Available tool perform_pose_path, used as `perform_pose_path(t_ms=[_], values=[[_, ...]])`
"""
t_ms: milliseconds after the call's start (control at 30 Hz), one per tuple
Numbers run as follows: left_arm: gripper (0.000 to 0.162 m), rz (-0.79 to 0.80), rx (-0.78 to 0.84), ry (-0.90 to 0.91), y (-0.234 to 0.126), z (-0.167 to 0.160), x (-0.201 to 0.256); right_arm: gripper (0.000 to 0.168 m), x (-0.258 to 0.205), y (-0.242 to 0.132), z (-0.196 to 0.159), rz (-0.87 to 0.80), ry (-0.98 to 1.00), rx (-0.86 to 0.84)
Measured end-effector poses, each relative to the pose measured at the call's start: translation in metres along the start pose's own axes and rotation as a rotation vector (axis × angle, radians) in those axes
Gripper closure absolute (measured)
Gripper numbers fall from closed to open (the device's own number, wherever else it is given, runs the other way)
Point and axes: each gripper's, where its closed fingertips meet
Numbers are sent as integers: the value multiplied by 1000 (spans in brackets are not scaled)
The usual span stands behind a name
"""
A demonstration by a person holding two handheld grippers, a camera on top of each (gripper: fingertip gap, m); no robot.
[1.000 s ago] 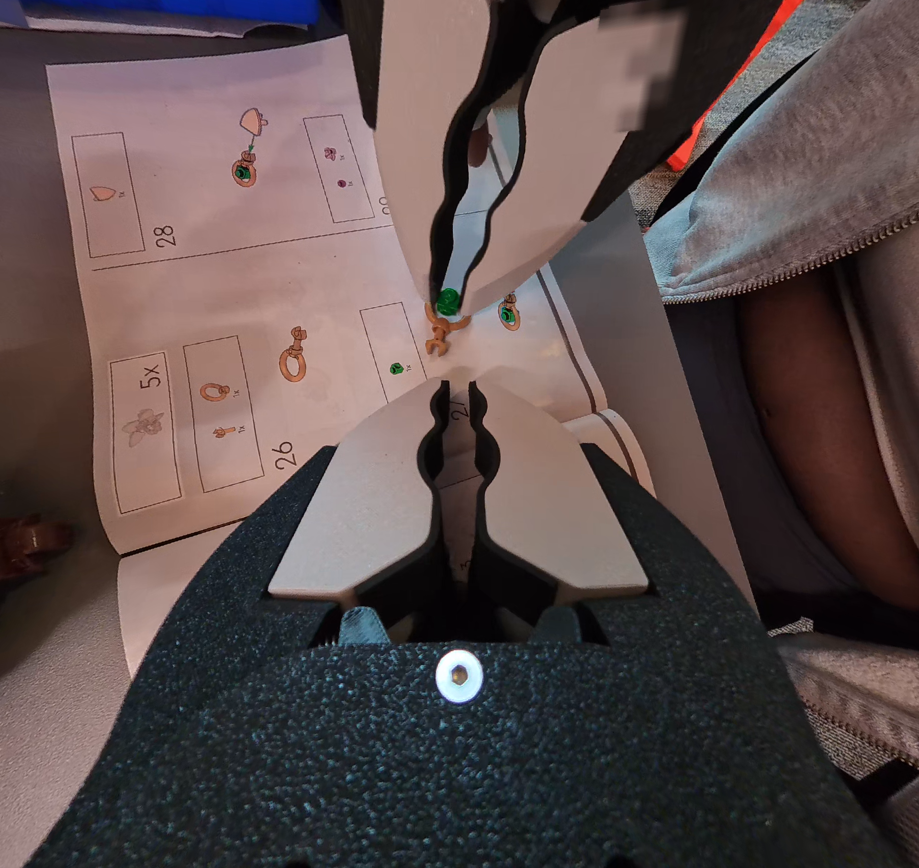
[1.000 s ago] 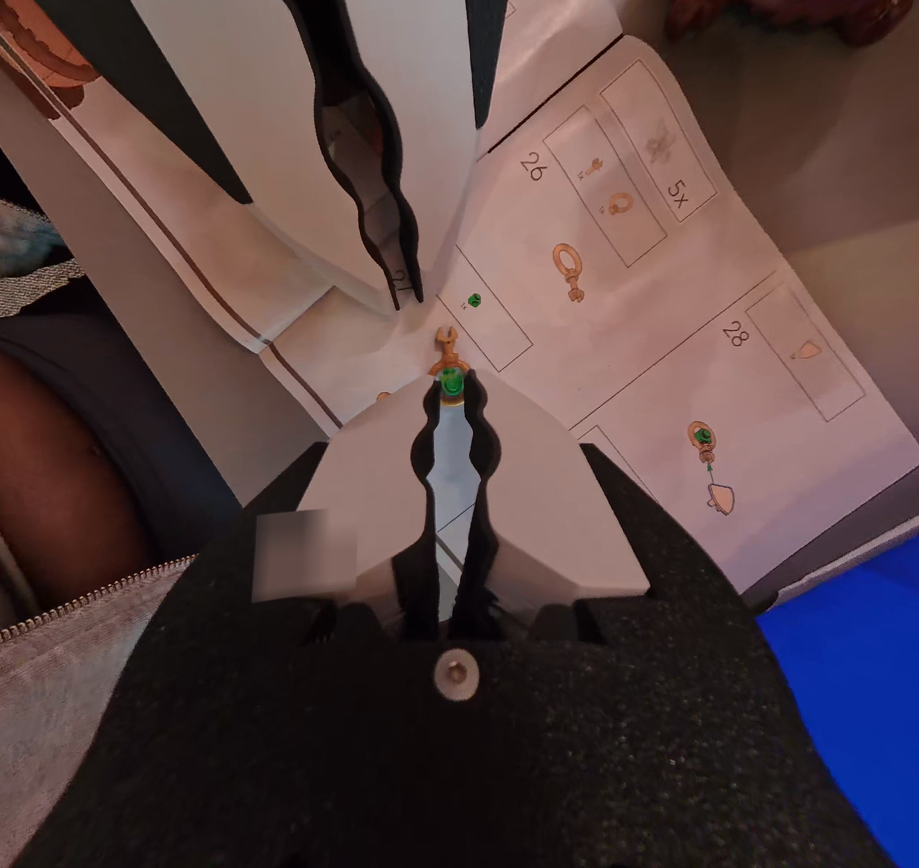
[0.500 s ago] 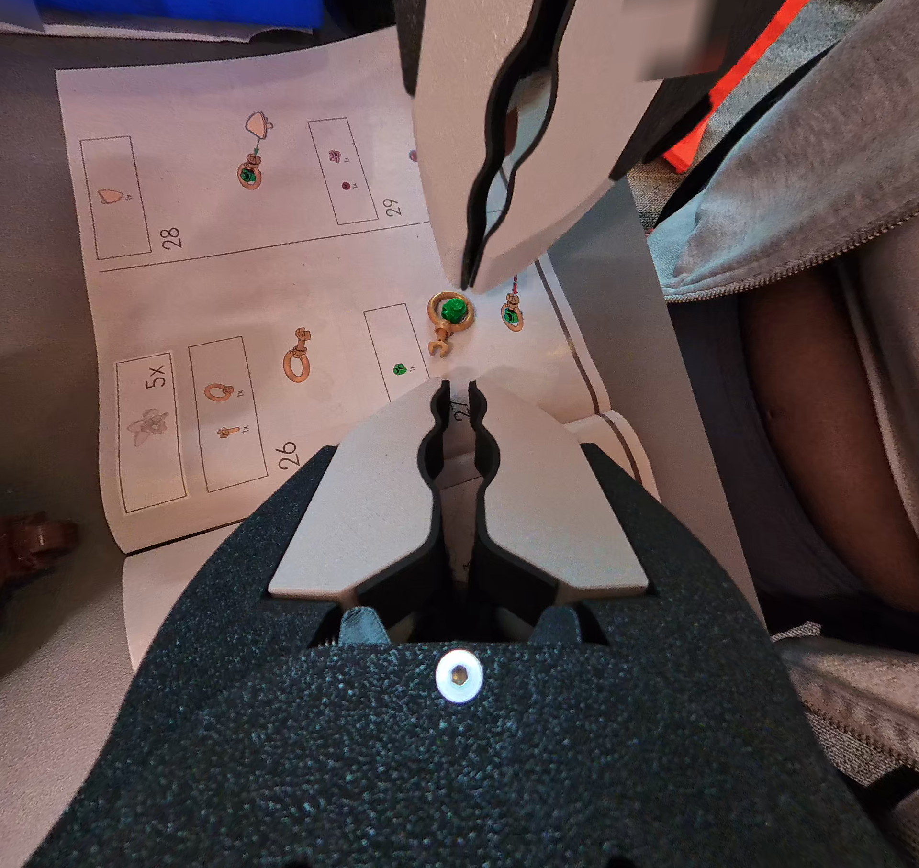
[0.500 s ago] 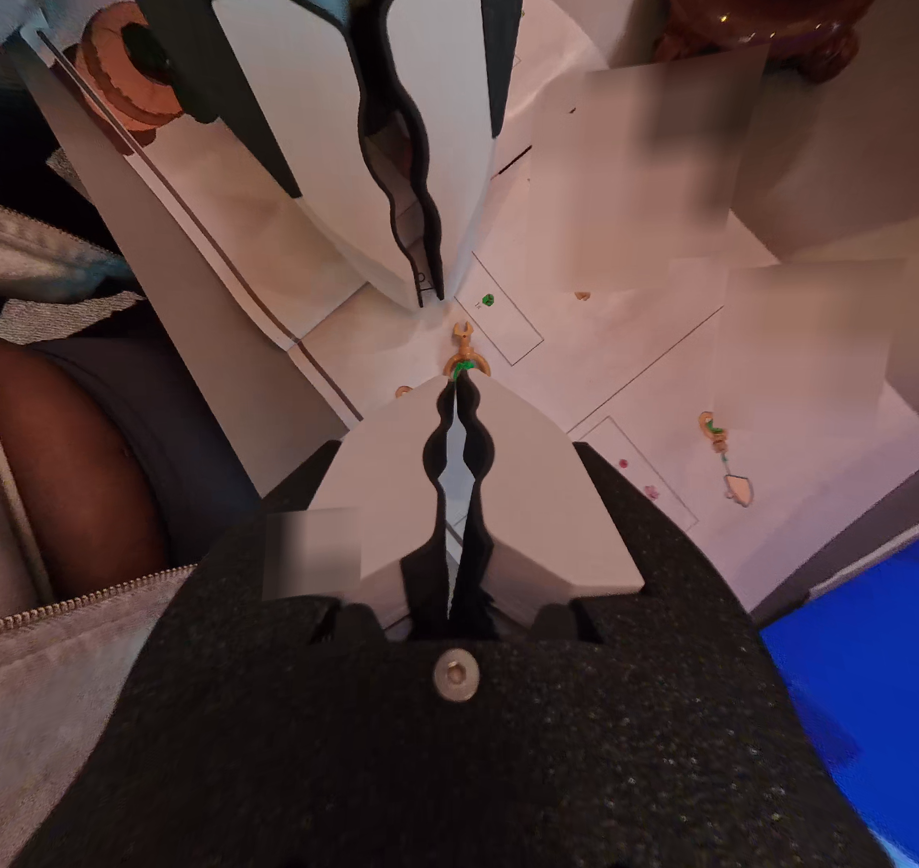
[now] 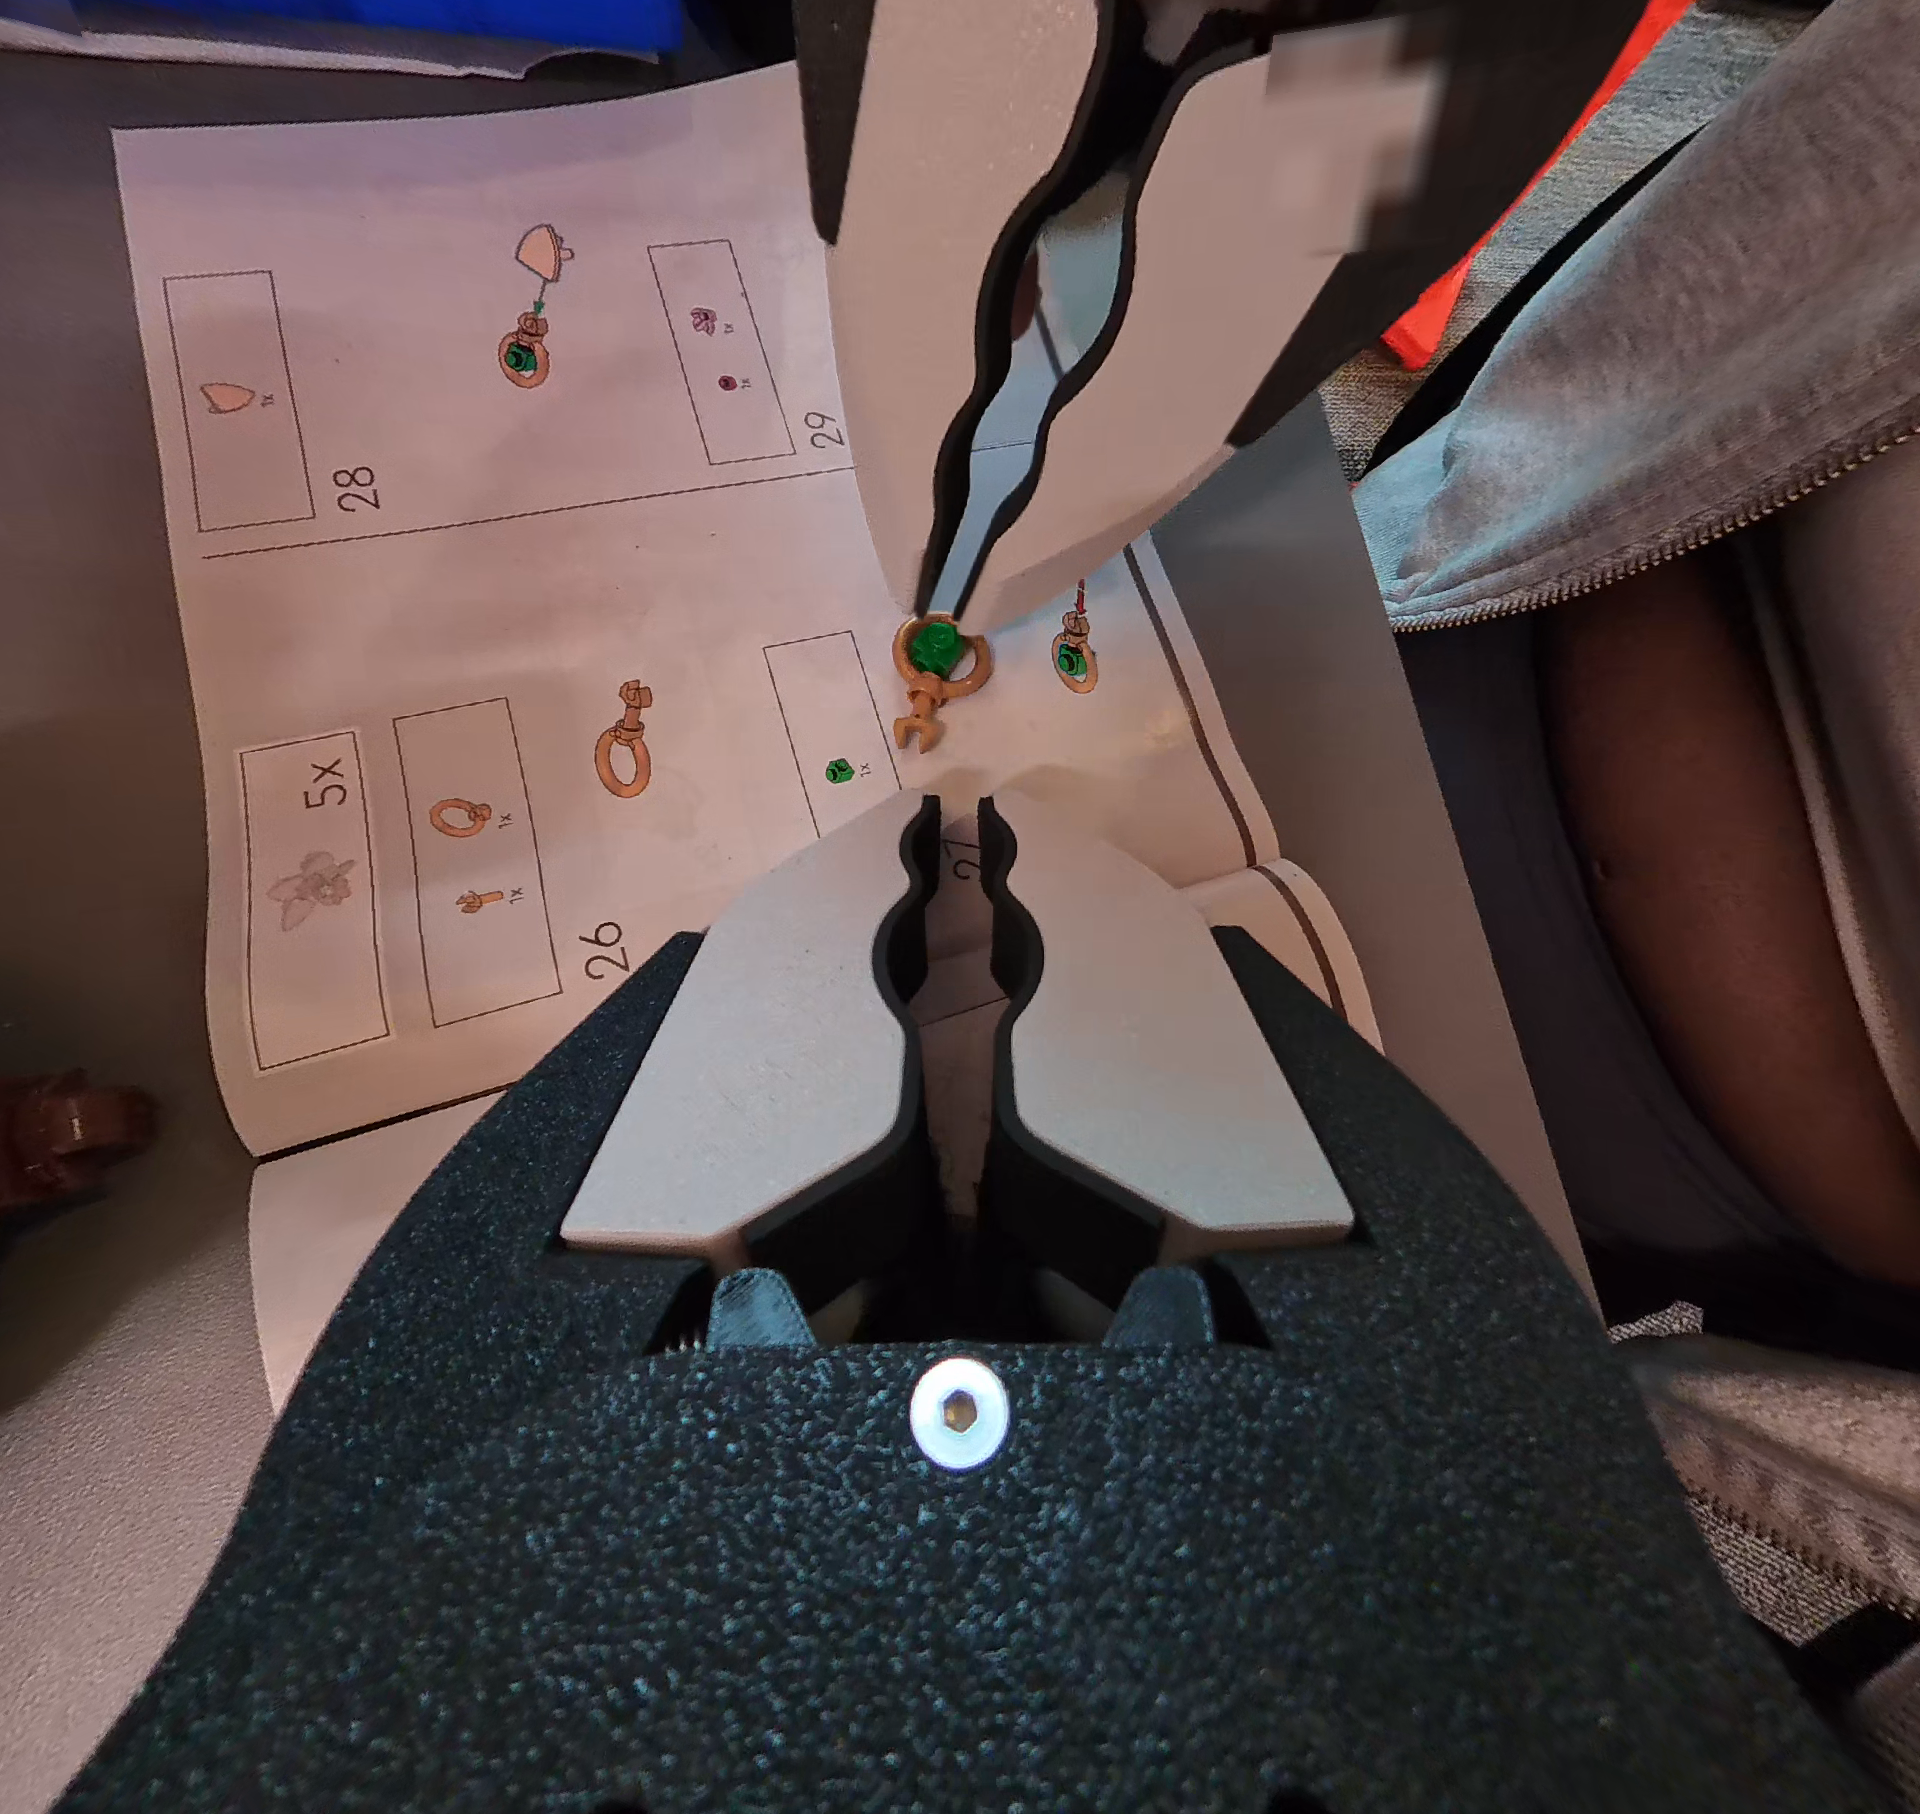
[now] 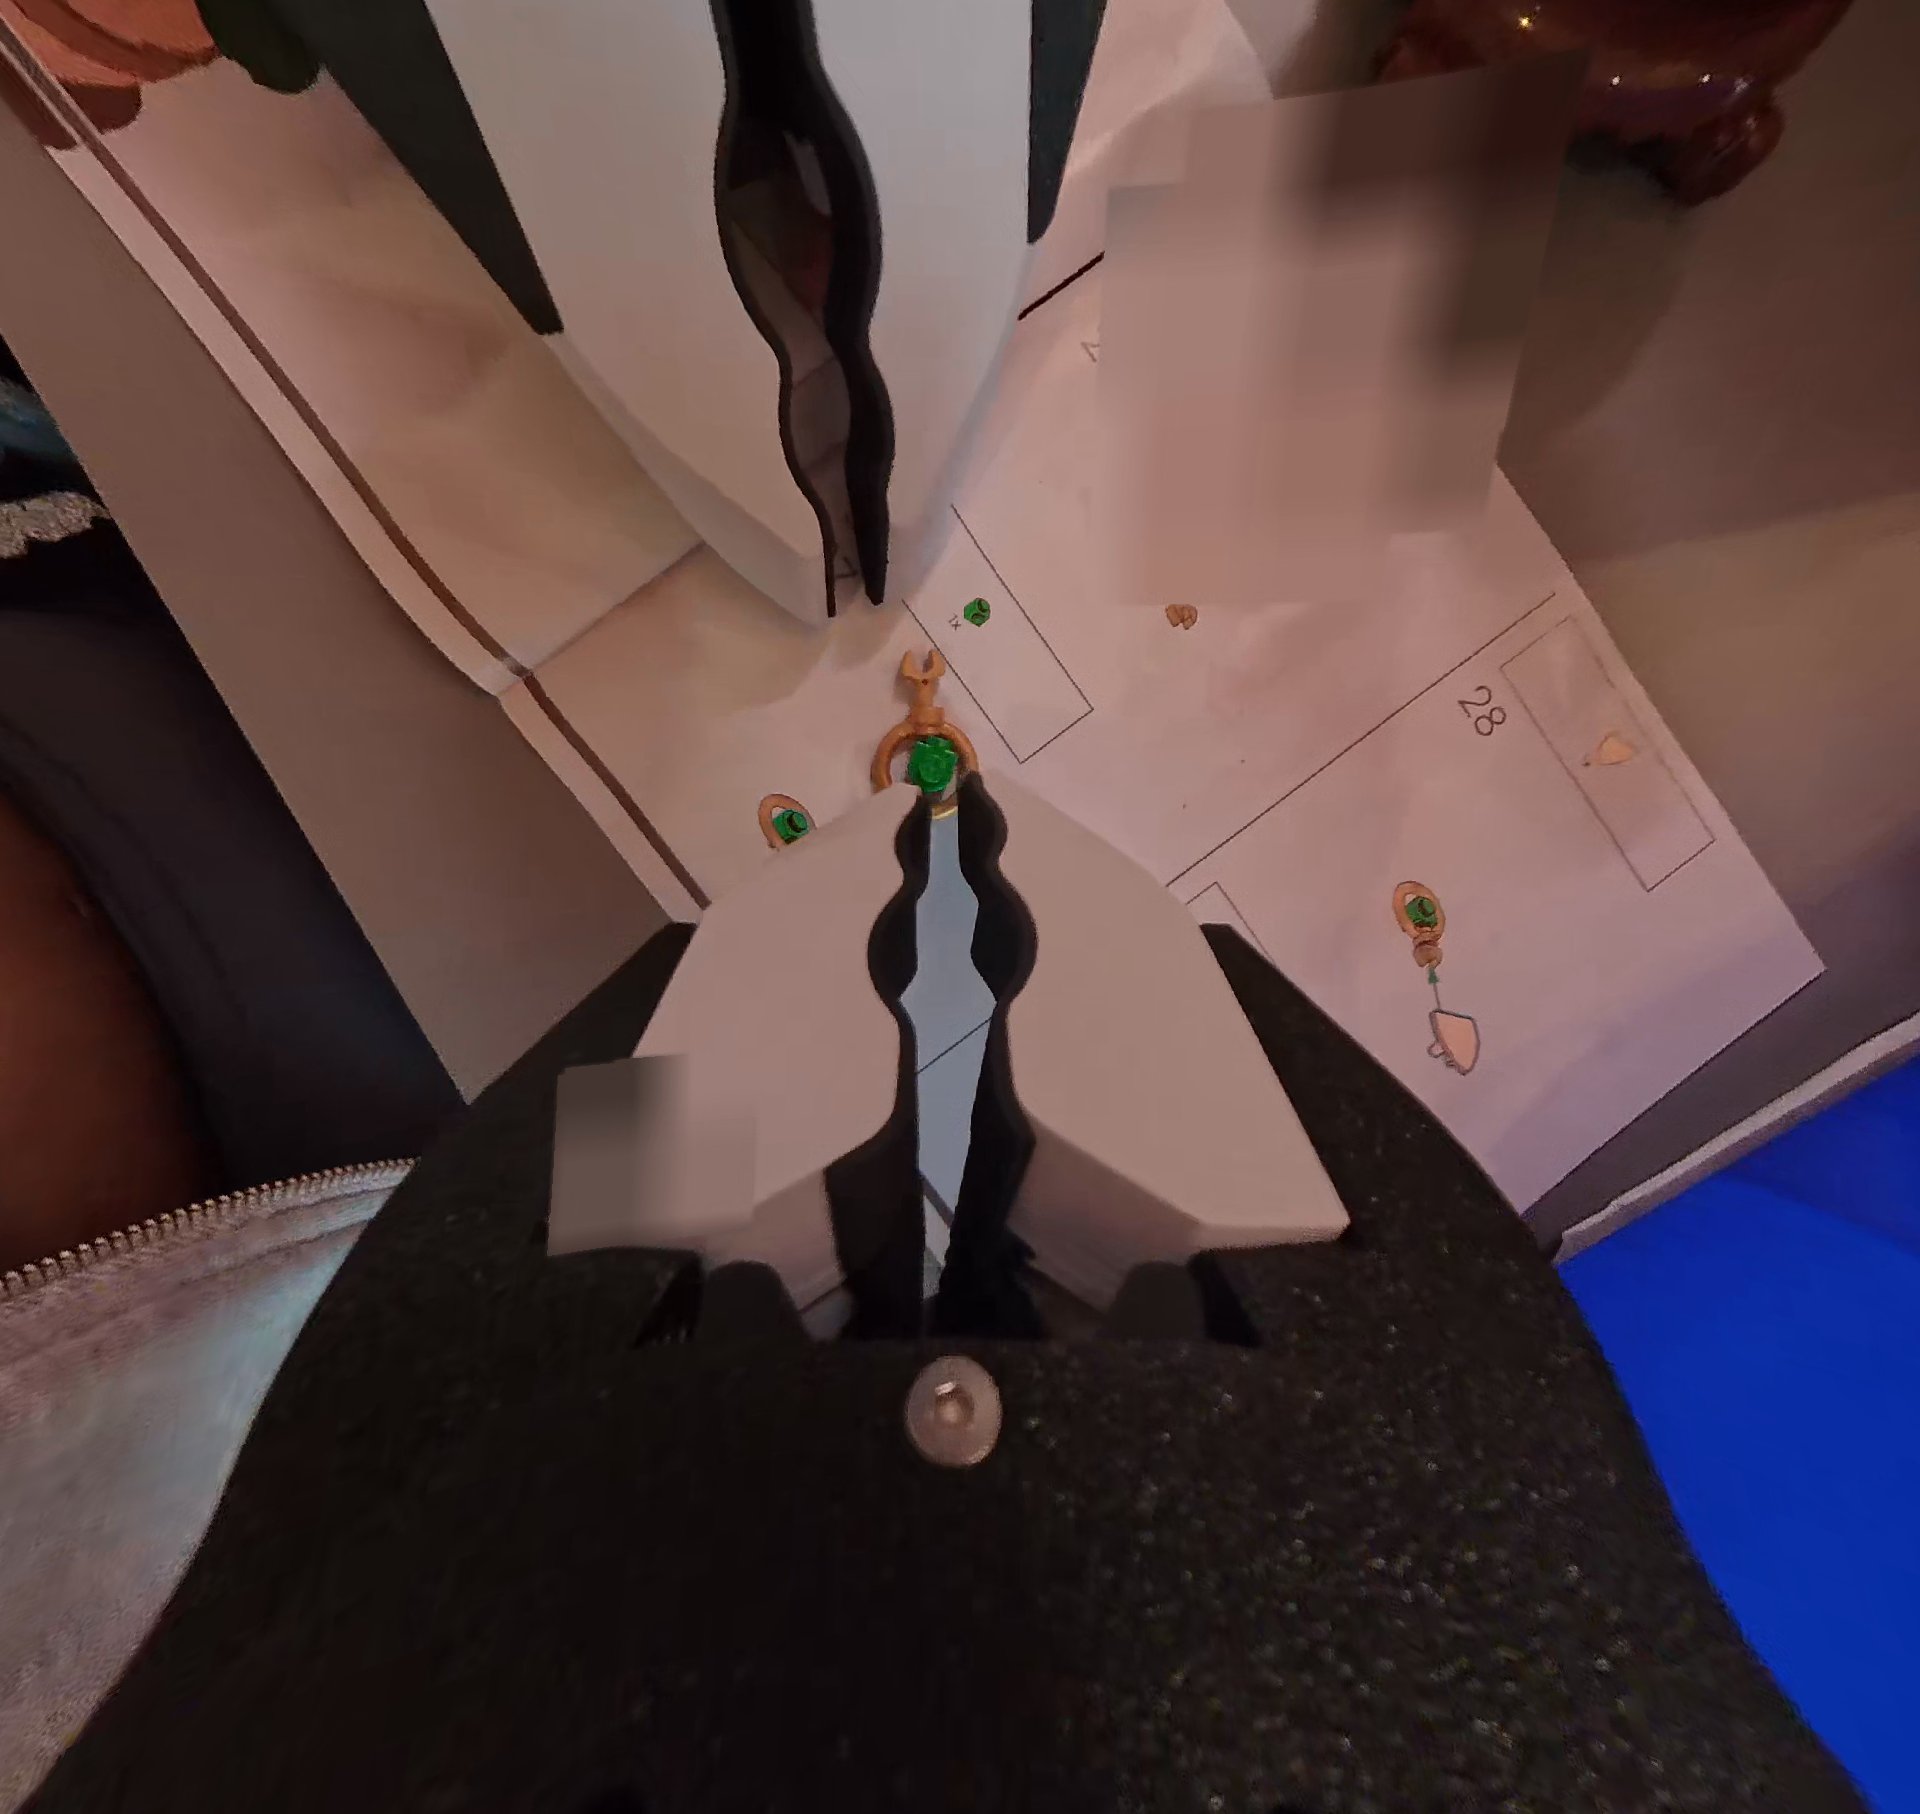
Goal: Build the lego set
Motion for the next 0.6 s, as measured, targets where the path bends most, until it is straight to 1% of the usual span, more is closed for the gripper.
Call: perform_pose_path(t_ms=[33, 200, 333, 400, 600], values=[[156, 0, 0, 0, 0, 0, 0, 163, 0, 0, 0, 6, -16, 2], [155, 0, -1, -1, 0, 0, 1, 163, 1, -2, 2, 26, -37, 3], [156, 2, 2, -2, 0, 0, 1, 162, -3, -1, 1, 113, 48, -14], [156, 4, 4, -6, -1, 0, 0, 162, -1, 1, 1, 115, 62, -9], [156, 2, 3, -8, 0, 0, 1, 162, -5, 0, 3, 126, 0, 0]])
Point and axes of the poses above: each gripper's, where its closed fingertips meet, y out along the fingers, z out of its top, x = y × z across the jaws, and after that the axes turned 10 degrees about -z, right-handed
